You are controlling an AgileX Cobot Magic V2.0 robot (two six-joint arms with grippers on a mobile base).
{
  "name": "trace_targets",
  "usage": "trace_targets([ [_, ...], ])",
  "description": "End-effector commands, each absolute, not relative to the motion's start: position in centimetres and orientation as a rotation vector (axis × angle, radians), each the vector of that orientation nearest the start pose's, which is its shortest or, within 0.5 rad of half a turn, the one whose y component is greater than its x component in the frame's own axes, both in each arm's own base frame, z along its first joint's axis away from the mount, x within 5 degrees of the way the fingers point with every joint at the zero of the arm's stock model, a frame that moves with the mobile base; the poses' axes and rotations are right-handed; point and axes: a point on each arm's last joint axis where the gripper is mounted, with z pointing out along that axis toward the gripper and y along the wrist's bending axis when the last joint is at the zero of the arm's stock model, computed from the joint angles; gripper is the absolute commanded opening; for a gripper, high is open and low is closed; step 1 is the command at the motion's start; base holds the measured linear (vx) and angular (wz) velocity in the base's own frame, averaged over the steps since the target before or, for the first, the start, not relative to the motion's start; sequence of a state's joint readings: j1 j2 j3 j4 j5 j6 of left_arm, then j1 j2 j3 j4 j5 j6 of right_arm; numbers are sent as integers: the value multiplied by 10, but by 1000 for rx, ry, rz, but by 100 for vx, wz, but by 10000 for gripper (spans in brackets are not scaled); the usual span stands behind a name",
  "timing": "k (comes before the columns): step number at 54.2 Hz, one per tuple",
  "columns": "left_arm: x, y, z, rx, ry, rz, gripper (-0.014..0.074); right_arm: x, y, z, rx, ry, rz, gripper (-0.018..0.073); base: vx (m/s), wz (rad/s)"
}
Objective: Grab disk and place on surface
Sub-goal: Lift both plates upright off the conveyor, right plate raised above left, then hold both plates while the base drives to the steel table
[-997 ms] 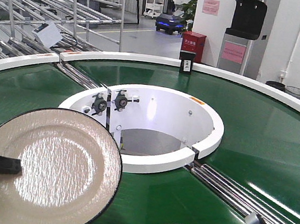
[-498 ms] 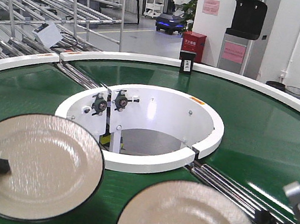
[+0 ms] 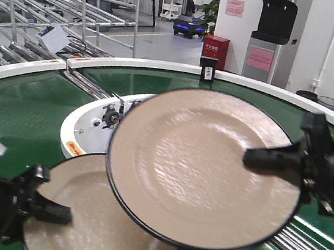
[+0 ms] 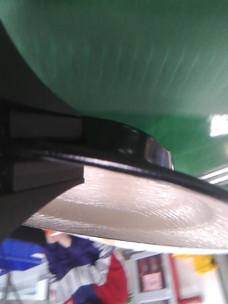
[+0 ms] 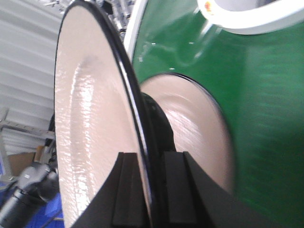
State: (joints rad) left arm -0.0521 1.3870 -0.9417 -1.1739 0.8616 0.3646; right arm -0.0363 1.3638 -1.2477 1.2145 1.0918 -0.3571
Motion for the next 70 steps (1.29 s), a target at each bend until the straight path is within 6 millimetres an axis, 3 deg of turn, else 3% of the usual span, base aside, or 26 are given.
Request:
trace_targets([
  [1,268,-94,322,-326,2239,-1361,-1,276,78,430,56,2001,1462,-8,0,0],
  [14,265,-103,322,-288,2253,-1376,-1,286,80,431,53,1988,1441,-8,0,0],
  [70,265,-103,323,-288,2252,-1376,-1,285,80,431,50,1988,1447,-8,0,0],
])
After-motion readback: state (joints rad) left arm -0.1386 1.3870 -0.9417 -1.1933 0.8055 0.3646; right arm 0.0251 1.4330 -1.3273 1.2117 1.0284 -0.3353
